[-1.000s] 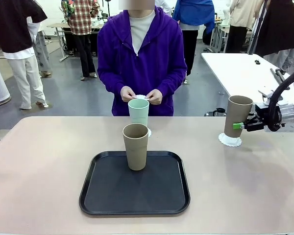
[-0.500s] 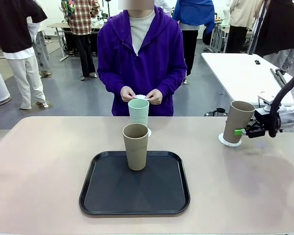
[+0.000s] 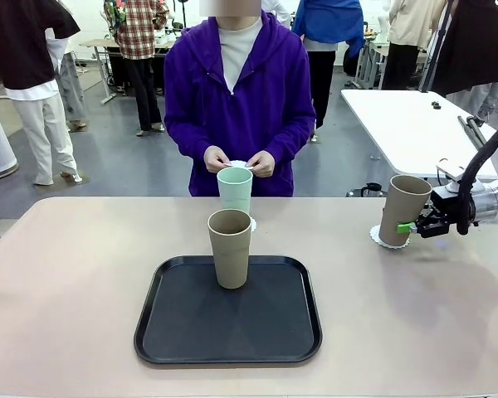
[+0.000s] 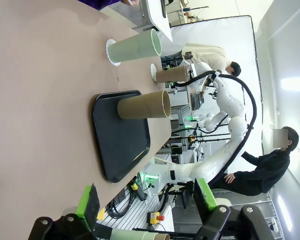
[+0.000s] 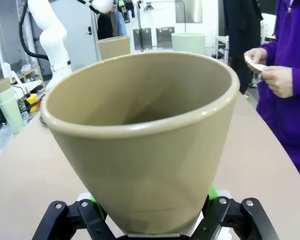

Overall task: Place coasters on the table and set cups on them.
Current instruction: Take one Reusable plastic cup from the Flat Tray and place it on a coaster set by the human.

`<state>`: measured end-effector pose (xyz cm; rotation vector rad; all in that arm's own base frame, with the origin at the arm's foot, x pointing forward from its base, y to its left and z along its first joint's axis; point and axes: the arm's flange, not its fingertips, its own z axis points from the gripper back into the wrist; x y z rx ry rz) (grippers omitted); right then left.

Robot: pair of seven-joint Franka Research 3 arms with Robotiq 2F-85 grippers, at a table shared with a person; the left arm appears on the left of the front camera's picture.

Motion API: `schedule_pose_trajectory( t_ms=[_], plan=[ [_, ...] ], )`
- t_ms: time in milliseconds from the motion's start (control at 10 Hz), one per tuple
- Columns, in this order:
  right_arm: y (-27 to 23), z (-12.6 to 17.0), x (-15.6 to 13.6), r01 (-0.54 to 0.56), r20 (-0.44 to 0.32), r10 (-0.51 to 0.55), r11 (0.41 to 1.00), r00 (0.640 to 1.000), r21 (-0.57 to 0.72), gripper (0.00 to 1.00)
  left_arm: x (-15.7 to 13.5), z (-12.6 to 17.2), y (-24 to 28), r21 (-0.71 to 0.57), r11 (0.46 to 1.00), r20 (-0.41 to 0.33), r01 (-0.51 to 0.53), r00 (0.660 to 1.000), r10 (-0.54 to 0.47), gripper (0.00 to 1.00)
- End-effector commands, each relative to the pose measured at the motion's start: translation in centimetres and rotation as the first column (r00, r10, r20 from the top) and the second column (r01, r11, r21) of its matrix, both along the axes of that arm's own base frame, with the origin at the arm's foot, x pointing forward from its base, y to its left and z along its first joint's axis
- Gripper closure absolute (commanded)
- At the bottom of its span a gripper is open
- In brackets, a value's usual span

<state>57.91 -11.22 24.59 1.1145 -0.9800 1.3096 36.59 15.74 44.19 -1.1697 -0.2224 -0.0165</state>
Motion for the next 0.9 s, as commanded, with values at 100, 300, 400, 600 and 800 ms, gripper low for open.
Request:
schedule_pose_trajectory(
  t_ms=[100,300,400,600,800],
  plan=[
    [-0.6,-0.3,1.8,0.063,0.008,-0.063,0.998,0.998,-0.003,0.18,0.0,0.1,0.1,-0.010,1.000,0.011,0.003,1.000,-0.003,0.00],
    [-0.8,-0.3,2.4,0.080,-0.003,-0.080,0.997,0.997,0.014,0.18,0.0,0.1,0.1,-0.010,1.000,0.011,0.003,1.000,-0.003,0.00],
    [-0.8,-0.3,2.5,0.083,-0.005,-0.083,0.996,0.997,0.018,0.18,0.0,0.1,0.1,-0.010,1.000,0.011,0.003,1.000,-0.003,0.00],
    [-0.7,-0.5,2.8,0.090,-0.022,-0.089,0.996,0.996,0.022,0.18,0.0,0.1,0.1,-0.010,1.000,0.011,0.003,1.000,-0.003,0.00],
    [-0.4,-0.9,3.0,0.087,-0.037,-0.087,0.996,0.996,-0.003,0.18,0.0,0.1,0.1,-0.010,1.000,0.011,0.003,1.000,-0.003,0.00]
  ],
)
